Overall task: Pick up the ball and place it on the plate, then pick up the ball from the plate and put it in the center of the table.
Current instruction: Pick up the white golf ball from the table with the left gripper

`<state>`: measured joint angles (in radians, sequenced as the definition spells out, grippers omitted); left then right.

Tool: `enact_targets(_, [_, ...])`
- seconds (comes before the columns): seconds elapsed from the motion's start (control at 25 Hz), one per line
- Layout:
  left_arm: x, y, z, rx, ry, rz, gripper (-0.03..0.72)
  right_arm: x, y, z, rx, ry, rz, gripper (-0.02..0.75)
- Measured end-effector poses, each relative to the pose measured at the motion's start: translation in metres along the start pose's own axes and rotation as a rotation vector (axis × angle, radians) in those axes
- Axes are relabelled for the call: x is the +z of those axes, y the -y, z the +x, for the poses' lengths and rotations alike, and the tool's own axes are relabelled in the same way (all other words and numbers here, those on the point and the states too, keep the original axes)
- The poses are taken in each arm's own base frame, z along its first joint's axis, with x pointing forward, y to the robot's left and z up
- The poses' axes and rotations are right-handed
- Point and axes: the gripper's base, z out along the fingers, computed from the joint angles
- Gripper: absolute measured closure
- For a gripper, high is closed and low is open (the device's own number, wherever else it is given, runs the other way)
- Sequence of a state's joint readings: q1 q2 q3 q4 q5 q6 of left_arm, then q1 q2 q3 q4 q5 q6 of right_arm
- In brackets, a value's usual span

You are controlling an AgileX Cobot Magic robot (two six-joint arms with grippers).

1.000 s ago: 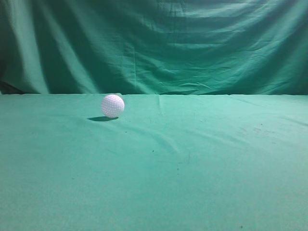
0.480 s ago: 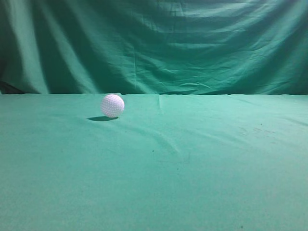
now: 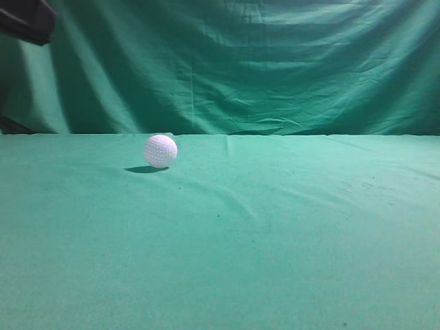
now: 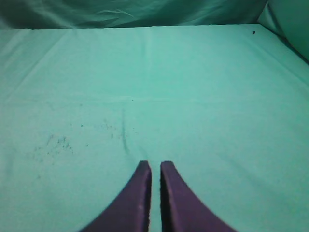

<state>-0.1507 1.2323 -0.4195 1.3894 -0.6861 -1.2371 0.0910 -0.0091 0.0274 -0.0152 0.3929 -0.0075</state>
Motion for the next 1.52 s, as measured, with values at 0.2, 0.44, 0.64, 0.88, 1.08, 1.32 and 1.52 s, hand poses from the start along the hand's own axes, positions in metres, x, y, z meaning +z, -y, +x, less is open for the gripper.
enact_targets(0.2, [0.005,-0.011,-0.027,0.000,0.023,-0.049,0.688,0.000,0.000,0.000,0.000,0.000,0.000,0.673])
enact_targets(0.44, [0.004,-0.021,-0.048,0.002,0.066,-0.141,0.688,0.000,0.000,0.000,0.000,0.000,0.000,0.673])
enact_targets(0.64, [0.012,-0.030,-0.049,-0.067,0.071,-0.166,0.688,0.000,0.000,0.000,0.000,0.000,0.000,0.673])
enact_targets(0.88, [0.033,-0.049,-0.044,-0.144,0.155,-0.209,0.688,0.000,0.000,0.000,0.000,0.000,0.000,0.673])
enact_targets(1.08, [0.056,-0.044,-0.040,0.128,0.151,-0.277,0.688,0.000,0.000,0.000,0.000,0.000,0.000,0.673])
enact_targets(1.32, [0.068,-0.034,-0.031,0.188,-0.034,-0.365,0.688,0.000,0.000,0.000,0.000,0.000,0.000,0.673])
enact_targets(1.52, [0.070,-0.033,-0.044,0.090,-0.278,-0.475,0.688,0.000,0.000,0.000,0.000,0.000,0.000,0.673])
